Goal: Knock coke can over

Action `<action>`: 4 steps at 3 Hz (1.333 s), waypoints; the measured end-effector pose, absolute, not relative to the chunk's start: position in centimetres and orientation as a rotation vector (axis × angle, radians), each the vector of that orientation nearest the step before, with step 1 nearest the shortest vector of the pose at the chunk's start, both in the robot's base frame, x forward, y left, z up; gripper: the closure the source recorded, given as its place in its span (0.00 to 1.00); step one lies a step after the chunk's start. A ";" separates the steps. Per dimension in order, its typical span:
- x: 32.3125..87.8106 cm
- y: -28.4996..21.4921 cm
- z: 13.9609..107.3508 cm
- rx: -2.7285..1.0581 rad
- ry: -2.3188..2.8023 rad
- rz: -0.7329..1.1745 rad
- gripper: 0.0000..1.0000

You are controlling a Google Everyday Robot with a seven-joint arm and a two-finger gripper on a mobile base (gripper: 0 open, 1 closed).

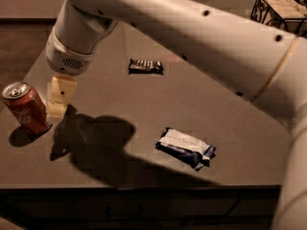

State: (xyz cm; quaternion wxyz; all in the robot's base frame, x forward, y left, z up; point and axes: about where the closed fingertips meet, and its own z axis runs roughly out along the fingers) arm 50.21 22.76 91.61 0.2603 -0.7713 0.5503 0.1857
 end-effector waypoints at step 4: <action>47.8 27.8 89.4 -2.240 1.446 0.710 0.00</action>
Offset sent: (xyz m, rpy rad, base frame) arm -0.0152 0.0411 -0.0247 -0.0577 0.1371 0.1258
